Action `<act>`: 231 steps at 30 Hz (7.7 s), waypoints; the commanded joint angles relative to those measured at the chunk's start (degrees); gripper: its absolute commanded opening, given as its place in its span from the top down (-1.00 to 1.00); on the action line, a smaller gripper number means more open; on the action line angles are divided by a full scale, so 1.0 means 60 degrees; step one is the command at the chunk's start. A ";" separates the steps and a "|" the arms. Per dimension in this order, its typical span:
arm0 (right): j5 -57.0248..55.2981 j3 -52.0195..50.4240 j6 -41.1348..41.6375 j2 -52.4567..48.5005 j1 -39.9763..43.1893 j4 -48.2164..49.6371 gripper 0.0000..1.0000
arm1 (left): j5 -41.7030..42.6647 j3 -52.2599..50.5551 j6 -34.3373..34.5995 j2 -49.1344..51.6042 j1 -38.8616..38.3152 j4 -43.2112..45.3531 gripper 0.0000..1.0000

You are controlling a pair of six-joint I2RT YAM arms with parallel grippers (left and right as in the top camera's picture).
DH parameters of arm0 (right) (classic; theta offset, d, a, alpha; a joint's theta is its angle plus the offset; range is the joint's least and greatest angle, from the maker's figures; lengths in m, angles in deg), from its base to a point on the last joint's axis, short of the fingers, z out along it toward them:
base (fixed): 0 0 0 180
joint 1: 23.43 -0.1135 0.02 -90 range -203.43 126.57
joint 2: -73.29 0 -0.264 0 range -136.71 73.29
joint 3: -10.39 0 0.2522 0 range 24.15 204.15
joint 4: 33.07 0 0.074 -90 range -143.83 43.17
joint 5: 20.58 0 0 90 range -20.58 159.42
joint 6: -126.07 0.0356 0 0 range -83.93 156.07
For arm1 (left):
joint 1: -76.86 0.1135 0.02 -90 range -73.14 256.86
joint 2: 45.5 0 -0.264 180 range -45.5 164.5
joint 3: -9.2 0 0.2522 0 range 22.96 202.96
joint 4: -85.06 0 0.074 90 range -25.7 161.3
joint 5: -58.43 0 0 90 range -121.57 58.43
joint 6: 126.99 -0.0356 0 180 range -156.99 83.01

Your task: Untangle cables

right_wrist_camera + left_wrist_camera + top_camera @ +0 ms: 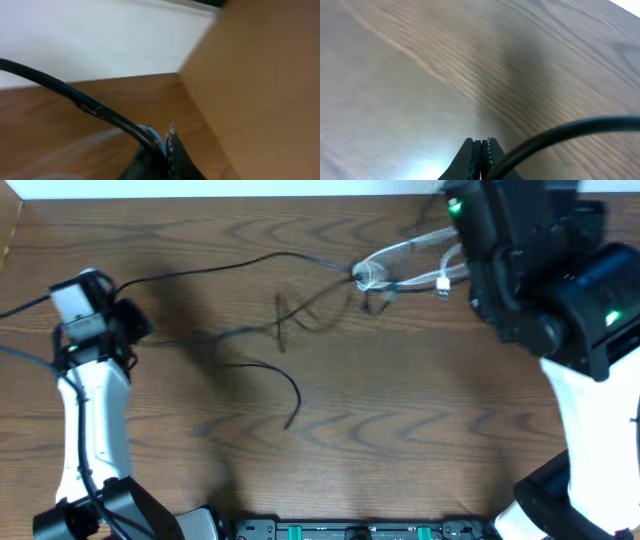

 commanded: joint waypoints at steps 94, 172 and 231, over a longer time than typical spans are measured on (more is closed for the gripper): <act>0.8929 -1.3974 0.0426 -0.0029 -0.0160 0.7657 -0.99 | -0.3118 0.0138 -0.1035 -0.3399 -0.3894 -0.0106 -1.00; 0.9282 -1.0673 -0.1271 0.1854 0.0415 0.5883 0.97 | -0.3118 0.0138 -0.1035 -0.3836 -0.3894 -0.0171 -0.98; 1.3413 -0.3993 -0.1756 0.2892 0.4543 0.4816 0.98 | -0.3118 0.0138 -0.1031 -0.3621 -0.3894 -0.0171 -0.98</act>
